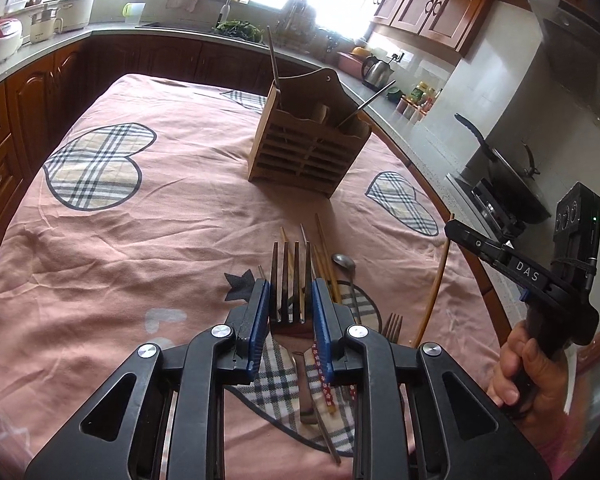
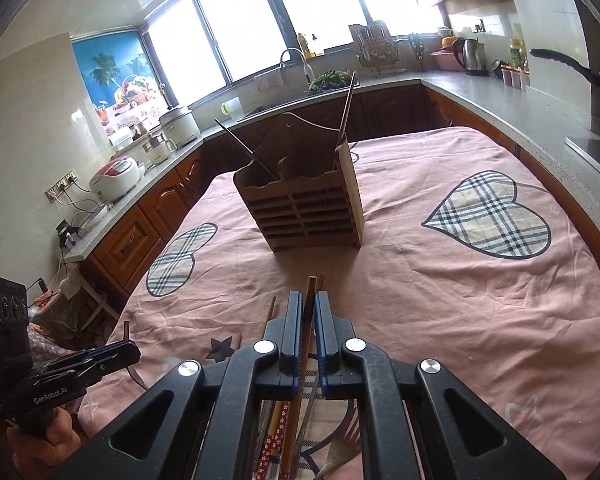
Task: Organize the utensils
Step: 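Carry the fork and chopstick to the wooden holder and lower them in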
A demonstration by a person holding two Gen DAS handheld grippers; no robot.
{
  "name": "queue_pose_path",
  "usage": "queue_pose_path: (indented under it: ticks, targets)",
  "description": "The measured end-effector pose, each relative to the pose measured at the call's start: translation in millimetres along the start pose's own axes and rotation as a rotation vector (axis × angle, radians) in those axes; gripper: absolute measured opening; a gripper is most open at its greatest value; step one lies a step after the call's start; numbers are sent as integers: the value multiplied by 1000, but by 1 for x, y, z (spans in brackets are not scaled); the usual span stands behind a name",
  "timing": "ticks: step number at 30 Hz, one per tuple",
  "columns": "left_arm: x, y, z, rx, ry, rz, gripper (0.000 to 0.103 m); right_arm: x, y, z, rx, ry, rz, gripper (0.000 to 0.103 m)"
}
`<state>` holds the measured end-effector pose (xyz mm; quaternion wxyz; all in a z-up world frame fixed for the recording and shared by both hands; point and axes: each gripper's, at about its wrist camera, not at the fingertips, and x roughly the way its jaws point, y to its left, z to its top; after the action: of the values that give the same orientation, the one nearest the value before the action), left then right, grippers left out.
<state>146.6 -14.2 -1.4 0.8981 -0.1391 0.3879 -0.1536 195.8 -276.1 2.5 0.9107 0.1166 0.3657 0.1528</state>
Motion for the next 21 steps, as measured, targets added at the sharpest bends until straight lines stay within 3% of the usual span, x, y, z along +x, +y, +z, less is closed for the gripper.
queue_pose_path:
  ticks: [21]
  targets:
    - [-39, -2, 38, 14, -218, -1, 20, -47, 5, 27, 21, -210, 26, 5]
